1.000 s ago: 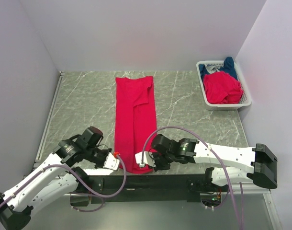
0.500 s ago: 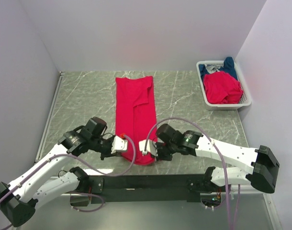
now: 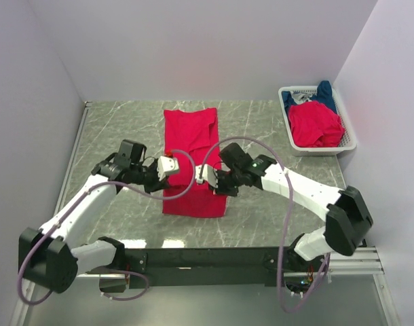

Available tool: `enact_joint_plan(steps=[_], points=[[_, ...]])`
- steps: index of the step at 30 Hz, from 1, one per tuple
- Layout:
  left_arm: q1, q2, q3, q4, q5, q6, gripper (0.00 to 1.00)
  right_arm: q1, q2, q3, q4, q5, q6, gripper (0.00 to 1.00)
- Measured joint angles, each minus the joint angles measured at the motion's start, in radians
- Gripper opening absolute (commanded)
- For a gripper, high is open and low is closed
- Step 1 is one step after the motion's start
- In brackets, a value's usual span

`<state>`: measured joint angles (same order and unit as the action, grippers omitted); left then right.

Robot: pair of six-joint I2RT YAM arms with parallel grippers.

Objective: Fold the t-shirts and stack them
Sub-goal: Fold the tshirt

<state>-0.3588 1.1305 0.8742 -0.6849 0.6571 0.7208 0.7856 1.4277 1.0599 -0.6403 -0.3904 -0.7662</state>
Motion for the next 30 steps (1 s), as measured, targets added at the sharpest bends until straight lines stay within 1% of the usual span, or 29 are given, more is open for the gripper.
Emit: enact_joint_plan(steps=[8,16,22,30], points=[[0.093,0.17,0.054,0.118,-0.001,0.002,0.0,-0.106,0.204,0.161,0.0,-0.008,-0.07,0.0],[0.132,0.339,0.137,0.226,-0.01,0.004,0.0,-0.172,0.394,0.35,-0.005,-0.011,-0.119,0.0],[0.159,0.454,0.206,0.283,-0.012,0.002,0.0,-0.192,0.48,0.425,-0.009,-0.01,-0.137,0.0],[0.18,0.53,0.238,0.325,-0.024,0.0,0.0,-0.216,0.582,0.512,-0.01,-0.005,-0.145,0.0]])
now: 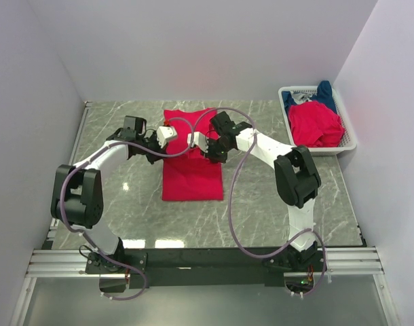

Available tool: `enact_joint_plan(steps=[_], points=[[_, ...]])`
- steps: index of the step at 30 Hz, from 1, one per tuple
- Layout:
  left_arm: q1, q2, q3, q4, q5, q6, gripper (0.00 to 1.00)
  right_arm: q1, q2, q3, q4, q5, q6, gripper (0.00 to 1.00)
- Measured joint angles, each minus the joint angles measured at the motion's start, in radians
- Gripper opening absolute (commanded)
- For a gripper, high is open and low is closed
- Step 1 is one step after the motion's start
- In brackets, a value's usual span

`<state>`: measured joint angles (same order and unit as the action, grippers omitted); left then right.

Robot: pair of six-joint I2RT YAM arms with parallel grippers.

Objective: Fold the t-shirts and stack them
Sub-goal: Fold the tshirt

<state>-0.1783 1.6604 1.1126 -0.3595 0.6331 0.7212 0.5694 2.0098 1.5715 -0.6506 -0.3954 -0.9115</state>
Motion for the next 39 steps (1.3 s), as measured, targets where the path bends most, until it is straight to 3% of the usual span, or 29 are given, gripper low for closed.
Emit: enact_joint_plan(steps=[18,20,24,26,28,30,35,39], points=[[0.005,0.131,0.063,0.04,-0.022,0.0,0.01,-0.024,0.085,0.068,0.009,0.021,0.003,0.02],[0.007,0.141,0.068,0.042,-0.026,0.0,0.06,-0.024,0.098,0.078,0.011,0.026,0.009,0.18],[0.012,0.162,0.092,0.042,-0.033,-0.01,0.21,-0.025,0.111,0.082,0.024,0.05,0.025,0.34],[0.018,0.168,0.106,0.046,-0.045,-0.016,0.39,-0.027,0.111,0.085,0.032,0.059,0.038,0.51],[0.026,0.169,0.122,0.046,-0.055,-0.029,0.56,-0.033,0.111,0.097,0.038,0.068,0.051,0.53],[0.037,0.169,0.137,0.045,-0.059,-0.043,0.62,-0.04,0.111,0.117,0.045,0.08,0.071,0.56],[0.069,0.118,0.134,0.021,-0.059,-0.079,0.63,-0.058,0.069,0.15,0.05,0.1,0.135,0.56],[0.094,-0.06,0.048,-0.034,-0.045,-0.087,0.62,-0.071,-0.045,0.151,-0.014,0.097,0.201,0.54]])
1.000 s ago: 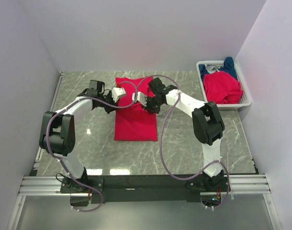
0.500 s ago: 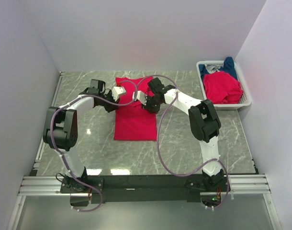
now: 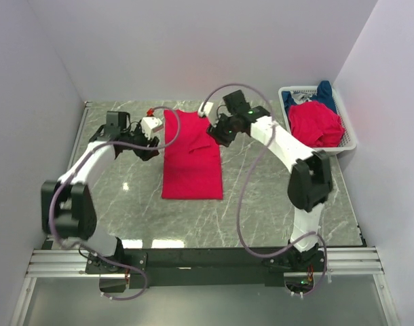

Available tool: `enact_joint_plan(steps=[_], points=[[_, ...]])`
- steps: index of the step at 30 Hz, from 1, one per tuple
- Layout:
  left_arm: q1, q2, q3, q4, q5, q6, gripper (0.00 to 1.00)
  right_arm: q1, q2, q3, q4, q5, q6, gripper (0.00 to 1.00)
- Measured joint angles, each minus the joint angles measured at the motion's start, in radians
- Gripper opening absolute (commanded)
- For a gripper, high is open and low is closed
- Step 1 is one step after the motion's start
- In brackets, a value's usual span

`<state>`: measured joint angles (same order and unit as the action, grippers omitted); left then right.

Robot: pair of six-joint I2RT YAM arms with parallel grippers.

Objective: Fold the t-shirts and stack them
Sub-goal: Fold the tshirt

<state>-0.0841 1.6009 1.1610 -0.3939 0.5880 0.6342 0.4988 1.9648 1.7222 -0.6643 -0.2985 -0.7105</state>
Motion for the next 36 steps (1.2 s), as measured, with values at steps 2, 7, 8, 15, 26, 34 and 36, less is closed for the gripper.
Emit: enact_joint_plan(steps=[2,7,8,15,26,34,36], points=[[0.002,-0.101,-0.043,-0.03,0.013,-0.003,0.6,-0.004,-0.077,-0.005,-0.033,-0.009,0.044,0.52],[0.0,-0.342,-0.159,-0.101,0.049,-0.056,0.63,-0.006,-0.315,-0.105,-0.115,-0.081,0.172,0.51],[0.0,-0.373,-0.177,-0.117,0.053,-0.067,0.64,-0.006,-0.348,-0.134,-0.119,-0.099,0.19,0.51],[-0.005,-0.488,-0.264,-0.288,0.062,-0.012,0.69,-0.006,-0.489,-0.484,-0.137,-0.177,0.312,0.47],[-0.014,-0.87,-0.468,-0.374,0.043,0.372,0.68,0.089,-0.536,-0.7,0.0,-0.094,0.332,0.41],[-0.044,-0.698,-0.61,-0.231,0.062,0.537,0.67,0.171,-0.35,-0.619,0.097,-0.064,0.365,0.38],[-0.062,-0.656,-0.614,-0.188,0.063,0.557,0.67,0.192,-0.348,-0.631,0.114,-0.039,0.333,0.38]])
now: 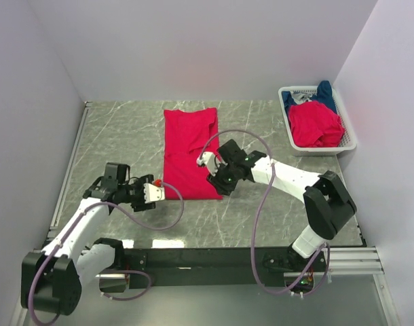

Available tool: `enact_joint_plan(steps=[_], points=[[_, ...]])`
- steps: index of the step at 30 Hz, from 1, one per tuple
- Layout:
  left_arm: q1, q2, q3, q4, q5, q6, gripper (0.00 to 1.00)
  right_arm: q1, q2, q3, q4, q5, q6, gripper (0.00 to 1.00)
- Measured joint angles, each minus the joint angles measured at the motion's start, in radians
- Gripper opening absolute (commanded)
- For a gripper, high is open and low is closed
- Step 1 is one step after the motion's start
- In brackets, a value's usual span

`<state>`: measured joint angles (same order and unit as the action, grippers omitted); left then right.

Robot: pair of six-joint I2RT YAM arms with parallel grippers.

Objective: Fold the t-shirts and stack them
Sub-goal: Fold the tshirt

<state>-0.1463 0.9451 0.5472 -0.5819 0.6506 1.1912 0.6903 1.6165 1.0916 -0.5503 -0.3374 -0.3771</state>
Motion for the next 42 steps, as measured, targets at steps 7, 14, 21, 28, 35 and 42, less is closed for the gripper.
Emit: enact_joint_plan(steps=[7,14,21,28,35,42], points=[[-0.08,0.067,-0.014,0.168,-0.031,0.068,0.66,0.069,-0.071,-0.137,0.099,0.09,-0.256,0.43],[-0.099,0.126,-0.024,0.181,-0.026,0.217,0.64,0.081,-0.119,-0.251,0.231,0.144,-0.452,0.48],[-0.101,0.159,-0.071,0.211,-0.016,0.282,0.61,0.142,-0.137,-0.309,0.336,0.157,-0.512,0.48],[-0.122,0.172,-0.11,0.247,-0.018,0.289,0.61,0.181,-0.12,-0.333,0.36,0.163,-0.521,0.47],[-0.141,0.212,-0.121,0.294,-0.021,0.289,0.6,0.18,-0.058,-0.332,0.4,0.192,-0.523,0.45],[-0.167,0.28,-0.108,0.373,-0.02,0.286,0.48,0.178,-0.019,-0.306,0.411,0.214,-0.538,0.22]])
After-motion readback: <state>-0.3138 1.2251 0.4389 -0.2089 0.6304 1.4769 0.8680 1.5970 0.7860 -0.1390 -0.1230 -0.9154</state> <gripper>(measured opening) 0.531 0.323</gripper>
